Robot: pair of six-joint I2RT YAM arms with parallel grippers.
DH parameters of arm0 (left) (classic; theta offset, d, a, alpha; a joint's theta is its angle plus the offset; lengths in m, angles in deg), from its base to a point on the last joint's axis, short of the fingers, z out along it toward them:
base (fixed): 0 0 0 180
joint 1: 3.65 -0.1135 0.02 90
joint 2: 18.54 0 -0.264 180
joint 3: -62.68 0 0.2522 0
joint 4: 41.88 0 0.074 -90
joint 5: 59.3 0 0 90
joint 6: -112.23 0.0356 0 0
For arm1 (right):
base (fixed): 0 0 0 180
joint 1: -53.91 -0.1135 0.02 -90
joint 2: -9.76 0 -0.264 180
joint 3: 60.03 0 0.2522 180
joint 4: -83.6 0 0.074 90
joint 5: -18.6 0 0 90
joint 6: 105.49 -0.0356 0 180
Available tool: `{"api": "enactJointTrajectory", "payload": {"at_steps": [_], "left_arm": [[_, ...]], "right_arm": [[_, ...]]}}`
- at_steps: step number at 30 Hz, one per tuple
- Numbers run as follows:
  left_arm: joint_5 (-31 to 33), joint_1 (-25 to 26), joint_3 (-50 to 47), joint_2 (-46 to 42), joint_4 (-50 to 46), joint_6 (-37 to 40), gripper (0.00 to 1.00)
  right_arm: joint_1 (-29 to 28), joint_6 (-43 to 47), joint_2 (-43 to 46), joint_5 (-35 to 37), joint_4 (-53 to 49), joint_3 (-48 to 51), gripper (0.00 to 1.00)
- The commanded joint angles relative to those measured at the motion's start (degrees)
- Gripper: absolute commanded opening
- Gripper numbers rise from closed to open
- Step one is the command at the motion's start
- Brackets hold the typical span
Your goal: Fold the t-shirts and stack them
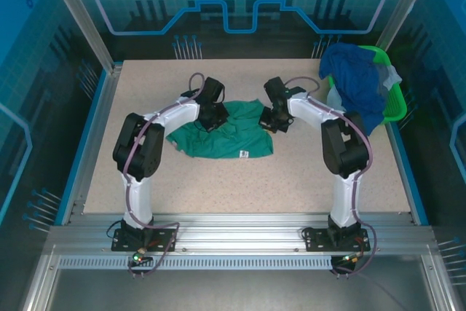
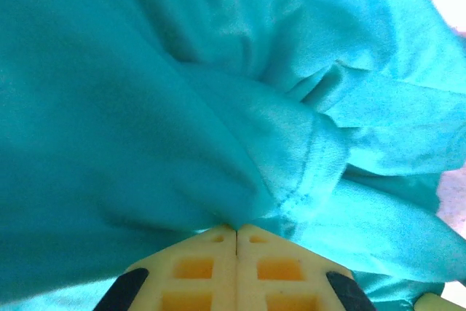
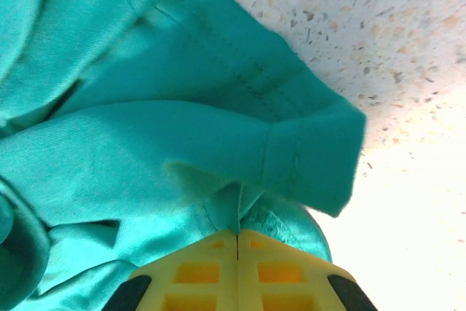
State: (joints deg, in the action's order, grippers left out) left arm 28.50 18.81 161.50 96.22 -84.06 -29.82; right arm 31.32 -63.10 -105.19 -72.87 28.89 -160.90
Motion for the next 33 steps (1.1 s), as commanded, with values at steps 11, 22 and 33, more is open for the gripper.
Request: {"api": "enactJointTrajectory", "payload": {"at_steps": [11,22,33], "left_arm": [[-1.51,-12.78,8.26,-17.31,-3.63,5.01,0.00],[1.69,-22.25,17.58,-20.83,-8.58,6.36,0.00],[-1.92,-28.95,16.78,-9.17,-9.32,10.10,0.42]], "right_arm": [[4.67,3.17,11.84,3.59,-8.26,-9.96,0.00],[6.10,6.56,14.28,9.63,-17.14,-19.06,0.00],[9.57,10.45,19.07,2.48,-9.74,3.42,0.00]]}}
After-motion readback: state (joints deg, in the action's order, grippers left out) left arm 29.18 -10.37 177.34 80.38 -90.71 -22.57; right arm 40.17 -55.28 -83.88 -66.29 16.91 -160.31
